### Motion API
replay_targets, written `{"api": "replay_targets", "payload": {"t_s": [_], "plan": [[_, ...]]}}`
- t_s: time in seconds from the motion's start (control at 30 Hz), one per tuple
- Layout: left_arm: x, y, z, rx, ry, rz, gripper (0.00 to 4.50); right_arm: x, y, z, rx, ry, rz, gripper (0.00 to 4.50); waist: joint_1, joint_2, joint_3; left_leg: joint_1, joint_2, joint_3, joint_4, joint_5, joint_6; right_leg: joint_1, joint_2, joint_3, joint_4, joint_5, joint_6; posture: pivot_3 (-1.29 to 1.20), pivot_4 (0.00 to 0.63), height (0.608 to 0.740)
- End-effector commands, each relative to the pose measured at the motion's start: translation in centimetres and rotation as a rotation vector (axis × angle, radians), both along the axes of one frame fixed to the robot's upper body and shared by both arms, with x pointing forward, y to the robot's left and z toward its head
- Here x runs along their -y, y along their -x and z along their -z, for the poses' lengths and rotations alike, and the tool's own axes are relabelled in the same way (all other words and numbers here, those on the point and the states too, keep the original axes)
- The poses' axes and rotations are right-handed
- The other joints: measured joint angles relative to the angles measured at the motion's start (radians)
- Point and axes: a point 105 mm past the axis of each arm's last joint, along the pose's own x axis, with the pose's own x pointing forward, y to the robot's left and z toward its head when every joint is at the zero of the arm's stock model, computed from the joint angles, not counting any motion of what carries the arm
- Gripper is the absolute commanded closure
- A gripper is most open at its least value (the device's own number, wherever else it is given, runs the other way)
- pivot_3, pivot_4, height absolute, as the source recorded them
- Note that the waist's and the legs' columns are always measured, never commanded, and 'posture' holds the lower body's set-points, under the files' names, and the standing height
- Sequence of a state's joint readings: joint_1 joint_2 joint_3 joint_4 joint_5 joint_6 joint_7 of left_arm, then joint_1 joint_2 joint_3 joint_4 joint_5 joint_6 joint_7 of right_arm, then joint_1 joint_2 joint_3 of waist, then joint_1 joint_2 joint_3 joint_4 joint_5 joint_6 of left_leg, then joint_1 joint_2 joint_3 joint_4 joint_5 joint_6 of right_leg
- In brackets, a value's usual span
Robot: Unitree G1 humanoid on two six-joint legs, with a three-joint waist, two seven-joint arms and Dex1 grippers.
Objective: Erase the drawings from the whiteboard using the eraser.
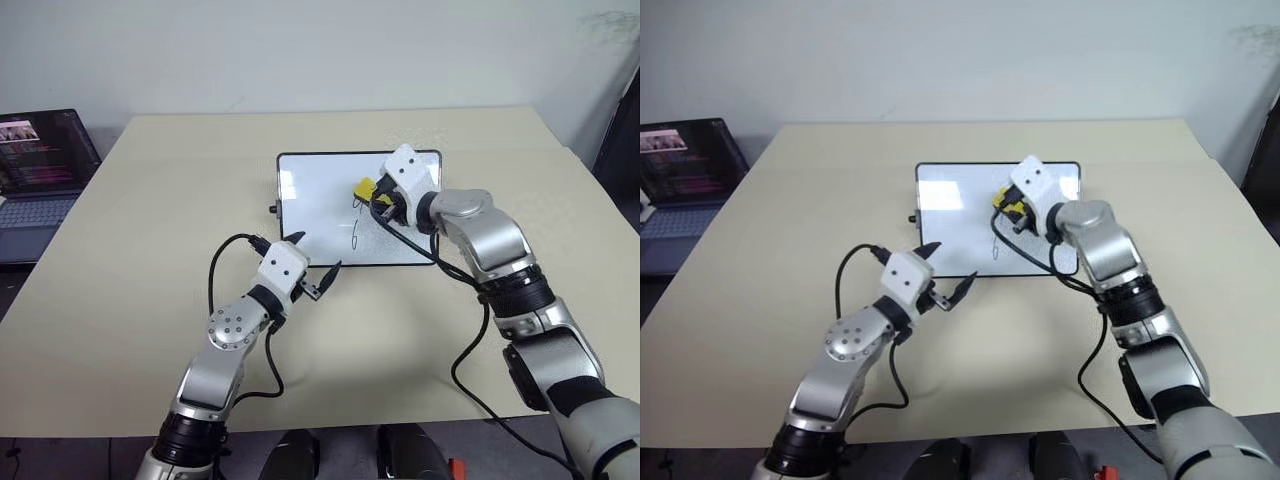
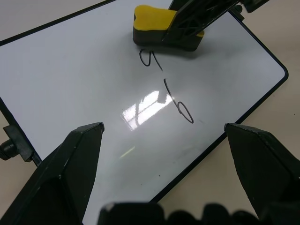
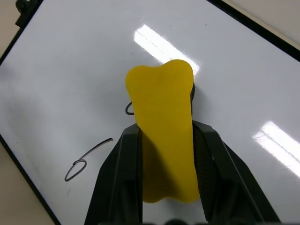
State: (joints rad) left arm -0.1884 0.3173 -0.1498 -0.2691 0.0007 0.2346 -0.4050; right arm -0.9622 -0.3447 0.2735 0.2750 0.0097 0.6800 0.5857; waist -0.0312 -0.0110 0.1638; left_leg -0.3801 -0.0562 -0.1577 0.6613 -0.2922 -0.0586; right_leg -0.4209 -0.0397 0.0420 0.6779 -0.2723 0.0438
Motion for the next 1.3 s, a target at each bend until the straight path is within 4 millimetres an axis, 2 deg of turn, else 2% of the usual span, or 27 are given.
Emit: {"api": "replay_targets", "payload": {"t_s": [0.03,0.37,0.6,0.8,0.97,1.0,1.3], "plan": [[0.4,0.4,-1.6,0.068,0.003,0.011,0.00,-0.7,-0.6,-1.7,0.076,0.033,-0.033,3.36,0.000,0.000,0.000,0.000,0.000,0.000,0.000,0.000,0.000,0.000,0.000,0.000,0.000,0.000,0.000,0.00,0.150,0.740],[0.3,0.6,-2.0,0.082,0.005,0.004,0.00,-0.7,-2.0,-1.8,0.092,0.054,-0.025,3.36,-0.002,0.000,0.000,0.001,0.000,0.000,0.001,0.000,0.000,0.000,0.000,0.000,0.002,0.000,0.000,0.00,0.150,0.740],[0.4,0.4,-2.6,0.097,0.008,0.002,0.00,-0.7,-1.8,-0.6,0.059,0.090,-0.043,3.36,-0.002,0.000,0.000,0.001,0.000,0.000,0.001,0.000,0.000,0.000,0.000,0.001,0.002,0.000,0.000,0.00,0.150,0.740],[0.2,0.3,-2.8,0.104,0.013,-0.012,0.00,0.3,-0.6,3.3,-0.023,0.143,-0.061,3.36,-0.001,0.000,-0.002,0.001,0.000,0.000,0.001,0.000,0.000,0.001,0.000,0.000,0.002,0.000,0.000,0.00,0.150,0.740],[0.1,0.2,-3.0,0.110,0.015,-0.022,0.00,0.9,0.2,5.1,-0.084,0.144,-0.053,3.36,0.000,0.000,-0.002,0.012,0.000,0.000,0.001,-0.002,0.004,0.011,0.000,0.000,0.002,0.001,0.000,0.00,0.150,0.740],[0.1,0.2,-3.1,0.112,0.016,-0.024,0.00,1.0,0.2,5.2,-0.088,0.140,-0.048,3.36,-0.001,0.000,-0.002,0.018,0.000,0.000,0.000,-0.002,0.004,0.017,0.000,0.000,0.002,0.000,0.000,0.00,0.150,0.740],[0.5,0.2,-3.2,0.114,0.026,-0.016,0.00,1.2,-0.1,4.0,-0.065,0.119,-0.023,3.36,-0.001,0.000,-0.002,0.018,0.000,0.000,0.000,-0.001,0.004,0.017,0.001,0.000,0.002,0.000,0.000,0.00,0.150,0.740]]}}
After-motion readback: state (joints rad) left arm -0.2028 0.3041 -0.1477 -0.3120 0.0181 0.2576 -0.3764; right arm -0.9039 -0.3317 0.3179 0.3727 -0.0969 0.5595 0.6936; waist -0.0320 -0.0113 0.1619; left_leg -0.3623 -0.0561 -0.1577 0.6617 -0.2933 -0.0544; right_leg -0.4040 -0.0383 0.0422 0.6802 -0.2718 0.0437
